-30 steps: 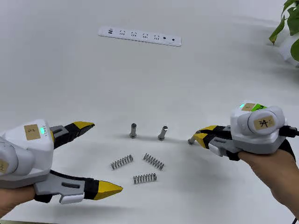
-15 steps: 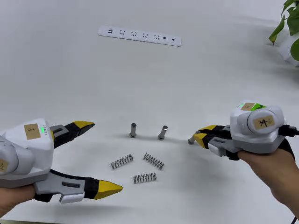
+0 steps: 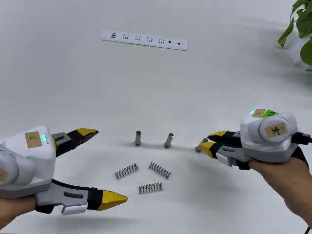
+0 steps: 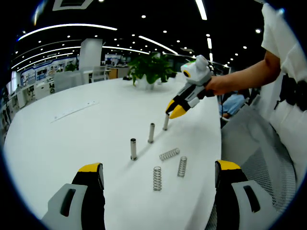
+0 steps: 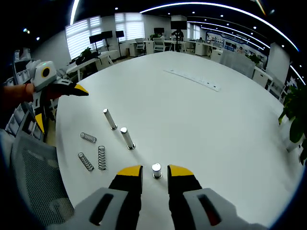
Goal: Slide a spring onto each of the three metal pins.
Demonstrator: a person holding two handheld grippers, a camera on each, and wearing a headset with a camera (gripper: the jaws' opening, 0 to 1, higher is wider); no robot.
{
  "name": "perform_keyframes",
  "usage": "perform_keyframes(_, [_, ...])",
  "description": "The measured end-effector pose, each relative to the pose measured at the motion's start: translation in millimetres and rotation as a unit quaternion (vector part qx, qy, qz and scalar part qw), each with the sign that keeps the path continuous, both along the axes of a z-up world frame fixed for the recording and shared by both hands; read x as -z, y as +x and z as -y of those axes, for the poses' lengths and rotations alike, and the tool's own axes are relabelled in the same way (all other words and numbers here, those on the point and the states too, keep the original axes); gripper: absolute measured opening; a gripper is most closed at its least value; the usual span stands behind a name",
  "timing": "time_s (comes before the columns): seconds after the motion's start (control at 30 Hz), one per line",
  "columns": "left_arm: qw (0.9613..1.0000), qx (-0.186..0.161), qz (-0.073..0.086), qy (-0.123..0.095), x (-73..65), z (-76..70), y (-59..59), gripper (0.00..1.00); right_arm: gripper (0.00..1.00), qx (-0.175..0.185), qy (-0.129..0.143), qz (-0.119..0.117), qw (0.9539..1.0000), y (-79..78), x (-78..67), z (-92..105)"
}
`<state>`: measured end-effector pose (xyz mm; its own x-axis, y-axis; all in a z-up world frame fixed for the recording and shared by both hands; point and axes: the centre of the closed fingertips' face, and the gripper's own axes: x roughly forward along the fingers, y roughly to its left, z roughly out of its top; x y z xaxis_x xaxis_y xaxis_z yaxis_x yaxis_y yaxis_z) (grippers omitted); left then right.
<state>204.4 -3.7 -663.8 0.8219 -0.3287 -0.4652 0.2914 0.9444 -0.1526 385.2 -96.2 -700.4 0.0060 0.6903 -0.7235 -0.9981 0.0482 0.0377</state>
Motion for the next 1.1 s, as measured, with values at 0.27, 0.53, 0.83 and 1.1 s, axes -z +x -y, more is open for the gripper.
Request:
perform_keyframes(0.27, [1.0000, 0.004, -0.002, 0.005, -1.8, 1.3, -0.4, 0.97, 0.28, 0.002, 0.017, -0.002, 0.9999, 2.9, -9.5, 8.2])
perform_keyframes(0.53, [0.9999, 0.007, -0.004, 0.014, -5.9, 2.9, 1.2, 0.97, 0.42, -0.007, 0.035, 0.000, 0.9994, -1.8, -24.0, 19.8])
perform_keyframes(0.83, [0.9983, 0.022, -0.034, 0.041, 2.2, 3.0, -4.3, 0.91, 0.62, -0.023, 0.057, -0.004, 0.9981, -2.4, -29.7, 45.4])
perform_keyframes(1.1, [0.9938, 0.036, -0.078, 0.070, 15.5, 0.4, -10.8, 0.77, 0.80, -0.042, 0.071, -0.008, 0.9966, -7.2, -28.4, 71.8])
